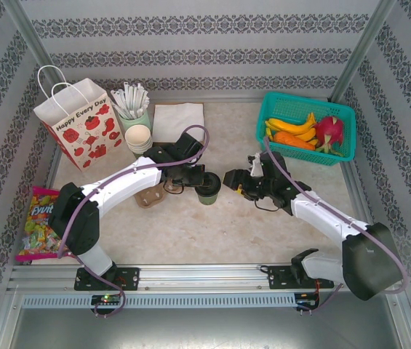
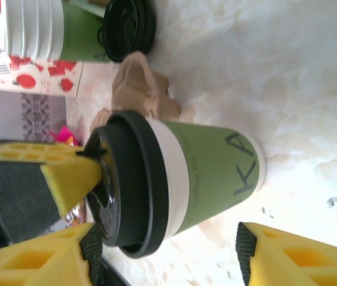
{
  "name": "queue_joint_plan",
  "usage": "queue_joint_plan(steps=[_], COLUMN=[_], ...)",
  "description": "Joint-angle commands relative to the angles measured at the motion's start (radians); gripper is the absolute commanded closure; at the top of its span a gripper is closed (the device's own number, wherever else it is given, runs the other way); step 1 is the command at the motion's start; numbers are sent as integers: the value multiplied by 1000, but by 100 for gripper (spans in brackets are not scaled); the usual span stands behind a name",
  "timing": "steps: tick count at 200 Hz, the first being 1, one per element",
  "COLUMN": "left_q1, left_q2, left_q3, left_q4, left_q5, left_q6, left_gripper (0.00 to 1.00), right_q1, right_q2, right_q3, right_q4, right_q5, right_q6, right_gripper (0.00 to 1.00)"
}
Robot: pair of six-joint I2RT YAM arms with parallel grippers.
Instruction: Pack the takeout coffee
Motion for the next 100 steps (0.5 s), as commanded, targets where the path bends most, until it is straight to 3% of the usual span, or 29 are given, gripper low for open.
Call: queue_joint_plan(steps=[1,54,100], left_q1=[-9,-9,-9], left_q2=[49,49,49], left_q3=[-34,-47,-50], left_q4=[-42,-30,-22], left_q5=[-10,-3,1], left_q6=[-7,-20,-27], left_gripper=[100,100,100], right_q1=[-1,11,16], right_q2=[27,77,107], right_q3=[9,26,37], right_q4=[30,61,64], right_q5=[-57,-80,-87], right_q6=[-19,-22,-25], right_gripper=[42,57,58])
